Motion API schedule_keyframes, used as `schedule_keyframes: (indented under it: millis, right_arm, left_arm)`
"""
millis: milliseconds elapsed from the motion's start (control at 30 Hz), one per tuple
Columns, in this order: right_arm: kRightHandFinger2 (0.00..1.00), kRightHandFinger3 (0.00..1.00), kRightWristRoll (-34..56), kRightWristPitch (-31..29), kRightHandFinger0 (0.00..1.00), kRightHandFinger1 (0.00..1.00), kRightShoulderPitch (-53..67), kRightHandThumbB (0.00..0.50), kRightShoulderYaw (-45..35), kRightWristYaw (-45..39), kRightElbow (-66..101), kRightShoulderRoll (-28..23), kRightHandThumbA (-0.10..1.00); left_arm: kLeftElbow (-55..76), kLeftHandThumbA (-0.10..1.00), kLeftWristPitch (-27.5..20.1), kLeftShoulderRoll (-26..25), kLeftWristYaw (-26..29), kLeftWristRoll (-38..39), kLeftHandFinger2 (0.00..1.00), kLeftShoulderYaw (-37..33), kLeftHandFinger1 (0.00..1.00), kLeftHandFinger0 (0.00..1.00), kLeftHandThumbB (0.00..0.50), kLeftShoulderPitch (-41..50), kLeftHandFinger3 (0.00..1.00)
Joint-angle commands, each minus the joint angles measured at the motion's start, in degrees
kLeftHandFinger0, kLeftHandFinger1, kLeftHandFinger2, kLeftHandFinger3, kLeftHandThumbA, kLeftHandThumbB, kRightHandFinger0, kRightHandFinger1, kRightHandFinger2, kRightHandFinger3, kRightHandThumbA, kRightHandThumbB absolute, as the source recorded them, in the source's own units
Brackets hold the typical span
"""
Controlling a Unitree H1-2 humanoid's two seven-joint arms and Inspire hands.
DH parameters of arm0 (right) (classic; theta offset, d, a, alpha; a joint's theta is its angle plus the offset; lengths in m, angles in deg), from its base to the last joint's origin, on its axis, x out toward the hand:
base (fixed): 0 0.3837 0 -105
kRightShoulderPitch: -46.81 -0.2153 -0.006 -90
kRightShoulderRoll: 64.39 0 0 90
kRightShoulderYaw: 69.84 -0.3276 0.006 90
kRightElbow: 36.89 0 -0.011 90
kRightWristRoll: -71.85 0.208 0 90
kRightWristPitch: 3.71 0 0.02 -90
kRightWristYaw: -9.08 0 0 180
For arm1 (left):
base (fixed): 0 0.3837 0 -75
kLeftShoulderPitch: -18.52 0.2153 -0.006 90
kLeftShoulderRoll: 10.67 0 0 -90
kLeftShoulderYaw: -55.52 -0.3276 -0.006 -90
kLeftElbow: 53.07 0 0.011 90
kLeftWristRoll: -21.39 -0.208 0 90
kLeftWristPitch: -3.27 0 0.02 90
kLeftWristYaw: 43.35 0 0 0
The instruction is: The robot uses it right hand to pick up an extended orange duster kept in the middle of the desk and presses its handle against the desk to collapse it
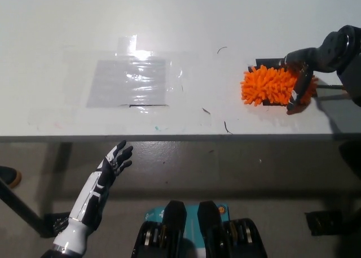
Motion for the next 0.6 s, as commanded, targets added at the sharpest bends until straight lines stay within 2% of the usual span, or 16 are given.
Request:
schedule_keyframes:
  millis: [0,33,167,200,267,300,367,400,433,467,500,533,567]
  right_arm:
    - [1.00,1.00,-1.5,0.0,1.00,1.00,-1.9,0.401,0.5,2.2,-0.6,-0.2,1.00]
    - [1.00,1.00,-1.5,0.3,1.00,1.00,-1.7,0.417,0.5,2.9,-0.9,0.1,1.00]
    - [1.00,1.00,-1.7,-1.7,1.00,1.00,-1.6,0.397,0.6,4.5,-1.2,0.4,1.00]
    - [1.00,1.00,-1.5,-3.0,1.00,1.00,-1.4,0.388,0.4,4.8,-1.3,0.5,1.00]
    - [1.00,1.00,-1.2,-7.5,1.00,1.00,-0.5,0.335,-0.1,8.6,-1.0,0.5,1.00]
    - [1.00,1.00,-1.3,-8.1,1.00,1.00,-0.3,0.331,-0.2,10.0,-1.0,0.6,1.00]
    - [1.00,1.00,-1.2,-7.6,1.00,1.00,0.4,0.340,-1.0,15.6,-1.0,1.2,1.00]
    - [1.00,1.00,-1.1,-6.6,1.00,1.00,1.7,0.387,-2.0,23.3,-0.8,2.3,1.00]
    - [1.00,1.00,-1.1,-6.4,1.00,1.00,2.0,0.394,-2.2,24.9,-0.8,2.6,1.00]
    - [1.00,1.00,-0.8,-6.1,0.96,1.00,2.8,0.399,-3.2,29.7,-0.6,3.3,0.92]
    - [1.00,1.00,-0.1,-8.1,0.78,0.92,4.1,0.337,-4.8,37.8,-0.7,4.1,0.72]
    - [0.78,0.88,-0.1,-9.8,0.61,0.72,4.6,0.281,-5.3,42.7,-0.6,4.5,0.60]
    - [0.55,0.61,0.6,-13.1,0.11,0.34,5.4,0.199,-6.5,48.4,-0.5,4.9,0.17]
  left_arm:
    - [1.3,1.00,-0.4,-0.7,-0.3,0.5,1.00,0.6,1.00,1.00,0.099,-0.8,1.00]
    - [1.4,1.00,-0.3,-0.7,-0.3,0.5,1.00,0.6,1.00,1.00,0.097,-0.8,1.00]
    - [1.5,1.00,-0.1,-0.7,-0.2,0.5,1.00,0.8,1.00,1.00,0.102,-1.0,1.00]
    - [1.6,1.00,0.3,-0.7,-0.3,1.0,1.00,0.8,1.00,1.00,0.110,-1.0,1.00]
    - [1.6,1.00,0.0,-0.8,-0.4,0.8,1.00,0.8,1.00,1.00,0.098,-1.0,1.00]
    - [1.6,1.00,0.0,-0.8,-0.4,0.7,1.00,0.7,1.00,1.00,0.098,-1.1,1.00]
    - [1.5,1.00,-0.1,-0.7,-0.5,0.5,1.00,0.6,1.00,1.00,0.096,-1.3,1.00]
    - [1.4,1.00,-0.6,-0.8,-0.5,0.4,1.00,0.6,1.00,1.00,0.086,-1.4,1.00]
    - [1.4,1.00,-0.7,-0.8,-0.5,0.3,1.00,0.5,1.00,1.00,0.083,-1.3,1.00]
    - [1.6,1.00,-0.6,-0.7,-0.2,0.0,1.00,0.6,1.00,1.00,0.081,-1.3,1.00]
    - [1.9,1.00,0.1,-0.8,-0.4,0.4,1.00,0.6,1.00,1.00,0.087,-1.2,1.00]
    - [1.7,1.00,-0.1,-0.8,-0.3,0.4,1.00,0.6,1.00,1.00,0.087,-1.6,1.00]
    - [1.7,1.00,-0.1,-0.9,-0.3,0.3,1.00,0.7,1.00,1.00,0.085,-1.6,1.00]
